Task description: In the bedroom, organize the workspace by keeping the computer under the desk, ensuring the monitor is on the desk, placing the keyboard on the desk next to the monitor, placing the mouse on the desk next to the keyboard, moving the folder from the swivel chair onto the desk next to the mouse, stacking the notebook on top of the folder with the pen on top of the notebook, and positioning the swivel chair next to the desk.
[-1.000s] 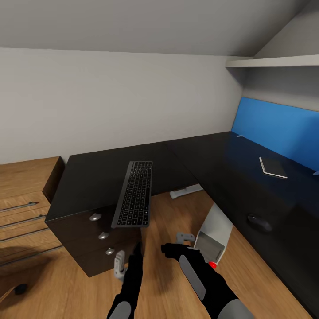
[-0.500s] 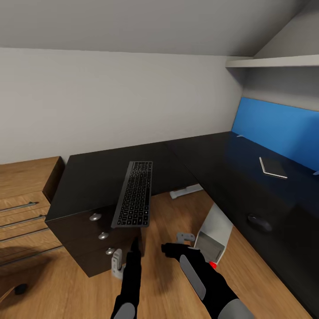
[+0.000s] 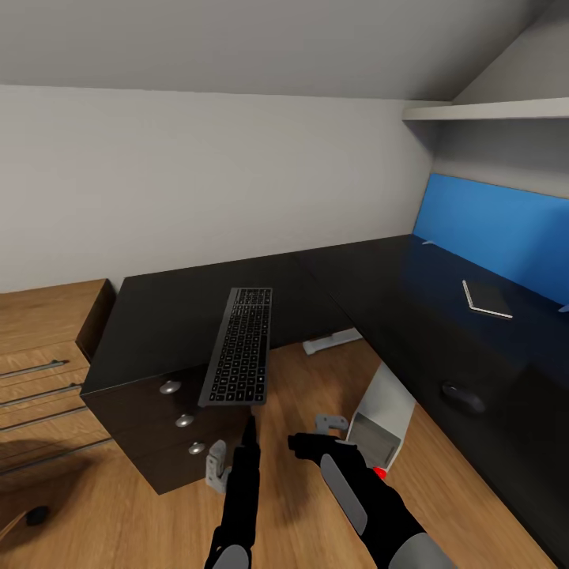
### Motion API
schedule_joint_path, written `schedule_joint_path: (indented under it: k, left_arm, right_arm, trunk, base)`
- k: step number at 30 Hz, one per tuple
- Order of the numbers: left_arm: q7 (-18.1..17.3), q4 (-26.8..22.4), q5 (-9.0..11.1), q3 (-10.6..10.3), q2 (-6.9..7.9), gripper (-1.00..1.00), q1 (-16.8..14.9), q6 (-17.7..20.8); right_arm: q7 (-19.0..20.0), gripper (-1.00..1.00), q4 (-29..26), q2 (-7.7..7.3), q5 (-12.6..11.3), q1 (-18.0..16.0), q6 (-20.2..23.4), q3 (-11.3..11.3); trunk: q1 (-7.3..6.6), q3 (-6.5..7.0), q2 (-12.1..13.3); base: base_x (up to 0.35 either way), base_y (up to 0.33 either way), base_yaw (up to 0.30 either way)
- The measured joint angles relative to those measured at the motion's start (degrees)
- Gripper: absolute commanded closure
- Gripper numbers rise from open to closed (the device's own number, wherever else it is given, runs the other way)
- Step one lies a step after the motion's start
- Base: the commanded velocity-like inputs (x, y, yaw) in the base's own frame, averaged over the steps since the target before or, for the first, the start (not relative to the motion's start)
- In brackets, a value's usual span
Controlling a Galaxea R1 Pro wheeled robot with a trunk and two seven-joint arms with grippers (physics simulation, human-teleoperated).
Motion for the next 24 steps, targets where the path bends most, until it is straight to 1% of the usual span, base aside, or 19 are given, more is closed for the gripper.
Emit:
schedule_joint_path:
  k: [11,13,18,24]
  left_arm:
    - [0.21,-0.13,-0.39,-0.16,-0.02,-1.00,-0.35,-0.01]
    - [1.03,-0.37,-0.35,-0.15,0.02,-1.00,-0.80,0.02]
    - [4.72,-0.47,0.16,-0.05,0.37,-1.00,-2.40,0.29]
    - [6.60,-0.42,0.94,0.32,0.42,-1.00,-3.27,0.42]
  right_arm:
    - [-0.01,-1.00,-0.10,0.00,0.00,0.05,0.00,0.00]
    - [-0.01,-1.00,-0.10,0.00,0.00,0.04,0.00,0.00]
    - [-0.03,-1.00,-0.11,0.00,0.00,0.03,0.00,0.05]
    - [-0.08,-1.00,-0.11,0.00,0.00,-0.03,0.00,0.01]
  trunk:
    - [0.00,0.00,0.00]
    - [0.00,0.00,0.00]
    - [0.00,0.00,0.00]
    - [0.00,0.00,0.00]
  base:
    - [0.000,0.000,0.000]
    - [0.000,0.000,0.000]
    - [0.000,0.000,0.000]
    - [0.000,0.000,0.000]
